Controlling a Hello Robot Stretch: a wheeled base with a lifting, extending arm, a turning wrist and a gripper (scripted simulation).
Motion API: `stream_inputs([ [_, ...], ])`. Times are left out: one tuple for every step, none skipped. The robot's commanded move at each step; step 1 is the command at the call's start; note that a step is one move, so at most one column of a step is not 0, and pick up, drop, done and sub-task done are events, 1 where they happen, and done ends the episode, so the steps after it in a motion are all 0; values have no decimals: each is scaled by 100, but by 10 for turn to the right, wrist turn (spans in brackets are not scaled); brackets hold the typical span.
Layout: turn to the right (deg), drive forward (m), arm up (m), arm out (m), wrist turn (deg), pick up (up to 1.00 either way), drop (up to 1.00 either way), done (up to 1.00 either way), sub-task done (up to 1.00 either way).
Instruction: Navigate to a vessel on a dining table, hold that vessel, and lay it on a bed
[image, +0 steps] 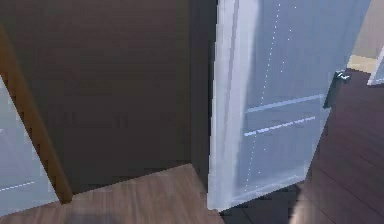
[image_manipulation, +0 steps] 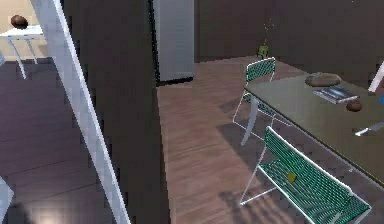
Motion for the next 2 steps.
stream_inputs([
  [0, 45, 0, 0, 0, 0, 0, 0, 0],
  [450, 0, 0, 0, 0, 0, 0, 0, 0],
])
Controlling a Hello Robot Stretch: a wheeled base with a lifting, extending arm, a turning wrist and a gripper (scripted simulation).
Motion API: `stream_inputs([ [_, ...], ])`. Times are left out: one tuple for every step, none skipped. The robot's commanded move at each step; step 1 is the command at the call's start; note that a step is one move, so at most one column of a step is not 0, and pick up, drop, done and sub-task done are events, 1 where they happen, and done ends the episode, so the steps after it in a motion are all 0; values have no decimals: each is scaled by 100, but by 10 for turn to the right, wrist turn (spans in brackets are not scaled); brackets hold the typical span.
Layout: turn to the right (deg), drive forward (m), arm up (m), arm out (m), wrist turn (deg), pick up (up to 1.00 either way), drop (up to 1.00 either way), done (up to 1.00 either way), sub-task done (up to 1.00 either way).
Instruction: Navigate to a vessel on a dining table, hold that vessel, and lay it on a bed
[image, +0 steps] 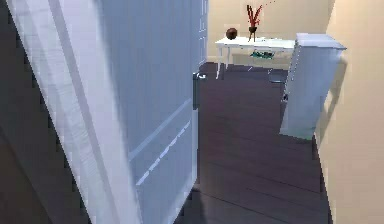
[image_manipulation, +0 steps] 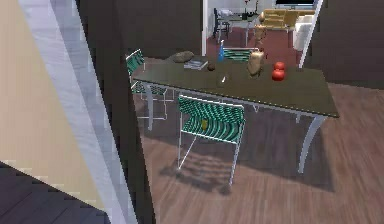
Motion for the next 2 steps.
stream_inputs([
  [180, 0, 0, 0, 0, 0, 0, 0, 0],
  [0, 100, 0, 0, 0, 0, 0, 0, 0],
])
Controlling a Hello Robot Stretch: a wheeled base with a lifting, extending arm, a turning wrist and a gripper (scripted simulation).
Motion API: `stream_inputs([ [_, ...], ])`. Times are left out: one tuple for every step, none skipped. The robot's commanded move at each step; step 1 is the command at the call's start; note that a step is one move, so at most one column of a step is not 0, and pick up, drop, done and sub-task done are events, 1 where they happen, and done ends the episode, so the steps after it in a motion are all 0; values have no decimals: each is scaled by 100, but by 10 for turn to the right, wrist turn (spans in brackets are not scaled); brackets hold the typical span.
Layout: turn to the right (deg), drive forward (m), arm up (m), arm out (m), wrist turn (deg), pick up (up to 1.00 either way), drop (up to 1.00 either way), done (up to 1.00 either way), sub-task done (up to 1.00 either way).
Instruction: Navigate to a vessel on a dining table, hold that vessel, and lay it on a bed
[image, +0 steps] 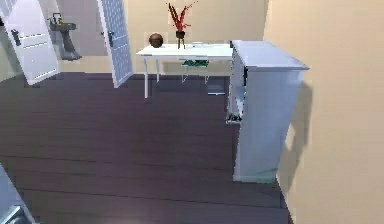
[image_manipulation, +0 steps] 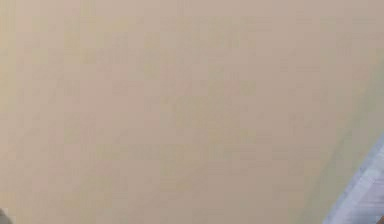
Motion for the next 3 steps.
stream_inputs([
  [390, 0, 0, 0, 0, 0, 0, 0, 0],
  [30, 0, 0, 0, 0, 0, 0, 0, 0],
  [0, 5, 0, 0, 0, 0, 0, 0, 0],
])
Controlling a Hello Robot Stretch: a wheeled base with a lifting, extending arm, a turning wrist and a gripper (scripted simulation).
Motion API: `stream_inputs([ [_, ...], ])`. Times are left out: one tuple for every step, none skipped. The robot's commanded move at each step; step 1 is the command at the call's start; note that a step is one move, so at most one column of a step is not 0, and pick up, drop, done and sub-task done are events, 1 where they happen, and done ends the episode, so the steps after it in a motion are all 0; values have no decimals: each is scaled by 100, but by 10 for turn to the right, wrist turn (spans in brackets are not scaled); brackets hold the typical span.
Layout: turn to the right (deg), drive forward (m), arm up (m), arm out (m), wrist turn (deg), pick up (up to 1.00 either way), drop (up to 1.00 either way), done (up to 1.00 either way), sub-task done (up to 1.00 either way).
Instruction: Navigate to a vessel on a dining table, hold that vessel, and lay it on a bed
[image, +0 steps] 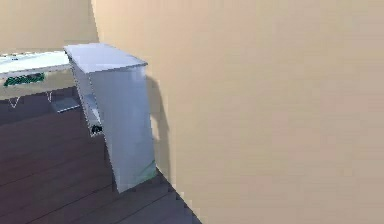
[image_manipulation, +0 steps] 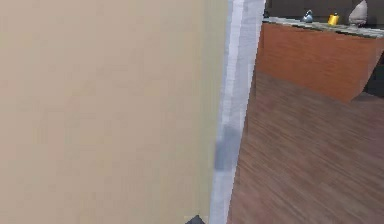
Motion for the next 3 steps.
stream_inputs([
  [-450, 0, 0, 0, 0, 0, 0, 0, 0],
  [0, 100, 0, 0, 0, 0, 0, 0, 0],
  [-30, 0, 0, 0, 0, 0, 0, 0, 0],
])
